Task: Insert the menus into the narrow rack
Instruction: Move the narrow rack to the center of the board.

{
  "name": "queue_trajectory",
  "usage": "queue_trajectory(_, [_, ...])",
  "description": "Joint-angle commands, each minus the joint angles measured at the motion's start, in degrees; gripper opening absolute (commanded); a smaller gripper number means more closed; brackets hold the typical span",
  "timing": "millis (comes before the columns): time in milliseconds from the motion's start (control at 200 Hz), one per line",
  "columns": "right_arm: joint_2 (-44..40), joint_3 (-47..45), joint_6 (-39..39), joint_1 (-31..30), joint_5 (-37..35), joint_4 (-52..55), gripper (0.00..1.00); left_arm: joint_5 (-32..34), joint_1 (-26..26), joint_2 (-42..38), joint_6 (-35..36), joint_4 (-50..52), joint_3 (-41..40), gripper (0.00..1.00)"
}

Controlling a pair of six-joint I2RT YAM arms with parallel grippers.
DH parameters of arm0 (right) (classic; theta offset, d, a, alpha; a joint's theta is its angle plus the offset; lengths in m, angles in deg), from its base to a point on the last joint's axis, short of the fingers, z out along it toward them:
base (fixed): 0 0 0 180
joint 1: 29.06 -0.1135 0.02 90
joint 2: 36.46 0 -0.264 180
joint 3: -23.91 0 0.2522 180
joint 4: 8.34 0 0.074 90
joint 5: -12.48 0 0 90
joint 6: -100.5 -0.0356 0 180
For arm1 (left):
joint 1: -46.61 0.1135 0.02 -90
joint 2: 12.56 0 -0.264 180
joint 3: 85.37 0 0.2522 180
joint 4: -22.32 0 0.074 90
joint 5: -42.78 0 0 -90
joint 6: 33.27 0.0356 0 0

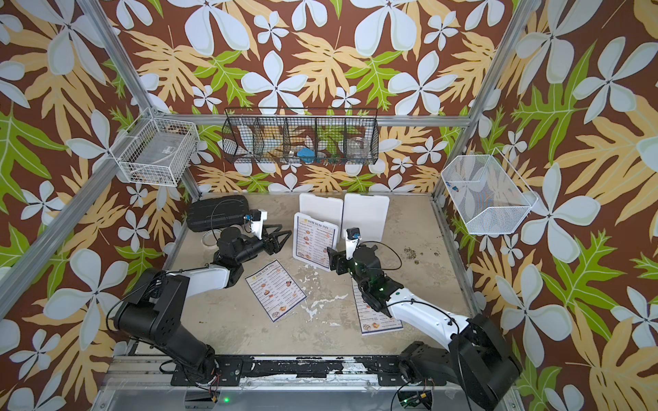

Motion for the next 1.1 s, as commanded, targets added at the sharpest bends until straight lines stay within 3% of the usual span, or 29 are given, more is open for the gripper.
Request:
queue_trajectory(0, [2.2, 1.3, -0.2, -0.1, 0.9, -3.2, 0.82, -4.7, 0.0, 2.3, -0.5, -2.0, 1.8, 0.68])
queue_trajectory(435, [9.5, 3.2, -2.6, 4.9, 6.9, -6.3, 0.77, -8.6, 0.0, 10.6, -0.3, -0.4, 8.5, 0.66])
queue_trajectory(886, [15.8, 5.1, -4.1, 8.5, 13.8, -9.5, 0.76, -12.7, -0.1, 13.7, -1.9, -2.7, 10.2, 0.62])
queue_trajectory(1096, [19.9, 7.8, -4.4, 8.6, 17.7, -10.2, 0.75, -14.2, 0.0, 13.8, -2.8, -3.7, 9.7, 0.56])
